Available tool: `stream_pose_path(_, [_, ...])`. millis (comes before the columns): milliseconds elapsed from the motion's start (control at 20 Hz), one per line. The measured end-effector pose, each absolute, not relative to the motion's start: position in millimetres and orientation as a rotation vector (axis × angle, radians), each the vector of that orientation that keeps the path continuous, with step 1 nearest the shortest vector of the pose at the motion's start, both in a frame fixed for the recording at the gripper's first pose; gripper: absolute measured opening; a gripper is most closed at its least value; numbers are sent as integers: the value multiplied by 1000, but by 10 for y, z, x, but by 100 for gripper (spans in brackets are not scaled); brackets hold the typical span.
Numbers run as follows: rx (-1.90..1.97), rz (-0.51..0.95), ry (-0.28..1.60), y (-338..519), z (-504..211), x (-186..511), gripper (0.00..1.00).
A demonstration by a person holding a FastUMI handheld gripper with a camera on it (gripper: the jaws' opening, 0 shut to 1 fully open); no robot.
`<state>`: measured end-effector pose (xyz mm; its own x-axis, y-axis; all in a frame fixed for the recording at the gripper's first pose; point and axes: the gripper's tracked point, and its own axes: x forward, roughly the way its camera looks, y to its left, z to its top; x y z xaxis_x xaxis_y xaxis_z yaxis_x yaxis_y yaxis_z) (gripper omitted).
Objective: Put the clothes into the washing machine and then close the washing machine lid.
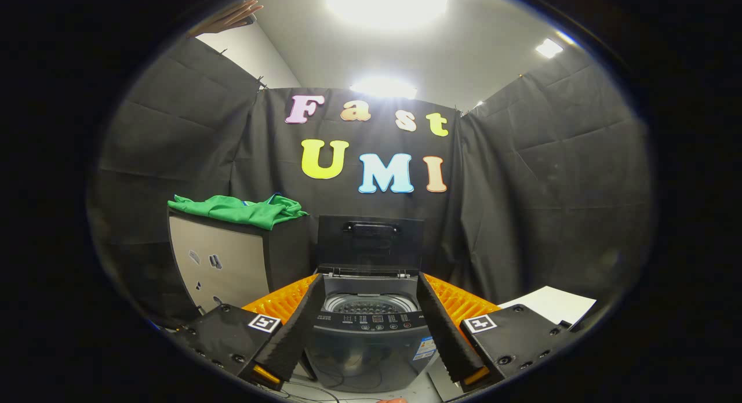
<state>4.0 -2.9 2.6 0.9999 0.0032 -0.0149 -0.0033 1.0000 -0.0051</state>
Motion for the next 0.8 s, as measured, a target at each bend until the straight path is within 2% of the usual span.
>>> stream_pose_path(400, [-33, 83, 6, 222, 239, 217, 98])
stream_pose_path(800, [22, 209, -5, 697, 828, 688, 99])
